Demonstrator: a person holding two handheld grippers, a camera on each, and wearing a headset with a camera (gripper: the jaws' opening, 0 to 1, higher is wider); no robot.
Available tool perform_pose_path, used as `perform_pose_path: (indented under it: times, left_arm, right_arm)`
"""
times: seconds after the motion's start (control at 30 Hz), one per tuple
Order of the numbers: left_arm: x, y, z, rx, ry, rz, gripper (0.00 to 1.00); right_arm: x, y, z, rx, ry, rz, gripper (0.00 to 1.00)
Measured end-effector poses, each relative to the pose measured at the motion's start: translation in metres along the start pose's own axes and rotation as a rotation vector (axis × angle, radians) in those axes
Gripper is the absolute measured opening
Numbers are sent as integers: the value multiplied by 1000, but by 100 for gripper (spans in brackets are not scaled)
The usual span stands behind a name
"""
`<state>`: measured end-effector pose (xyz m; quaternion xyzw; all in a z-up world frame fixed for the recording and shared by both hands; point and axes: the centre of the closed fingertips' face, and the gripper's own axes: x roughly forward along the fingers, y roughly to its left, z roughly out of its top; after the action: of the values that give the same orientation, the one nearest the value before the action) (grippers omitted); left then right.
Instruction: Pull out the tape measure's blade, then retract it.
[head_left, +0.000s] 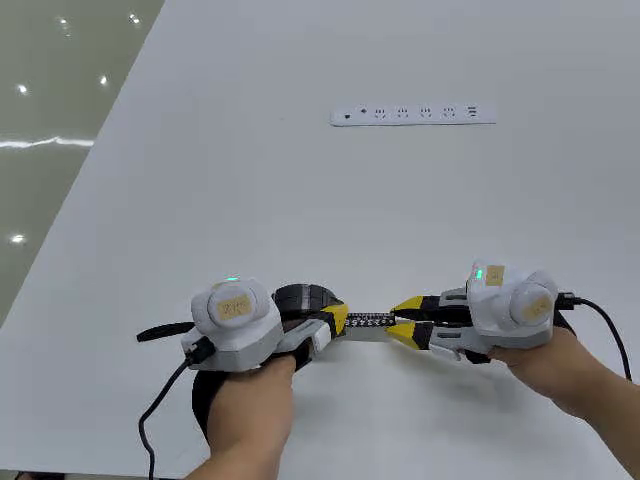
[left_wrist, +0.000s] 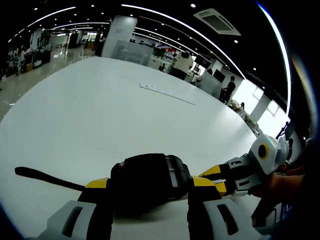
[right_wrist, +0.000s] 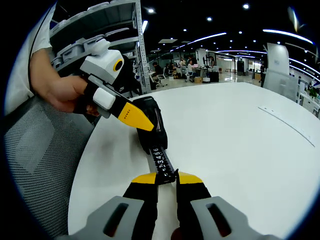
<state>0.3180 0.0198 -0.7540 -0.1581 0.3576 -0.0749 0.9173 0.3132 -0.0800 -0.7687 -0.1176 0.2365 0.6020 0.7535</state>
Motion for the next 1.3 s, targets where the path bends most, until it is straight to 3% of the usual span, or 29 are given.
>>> perform_pose_path:
  times: [0.7,1.3]
  left_arm:
    - [0,1,0,-14,-5,-6,57]
    - [-1,1,0,-21,-5,-7,57]
  right_arm:
    - [28,9,12,13,-18,27,9]
    - [40,13,18,7,-17,43,9]
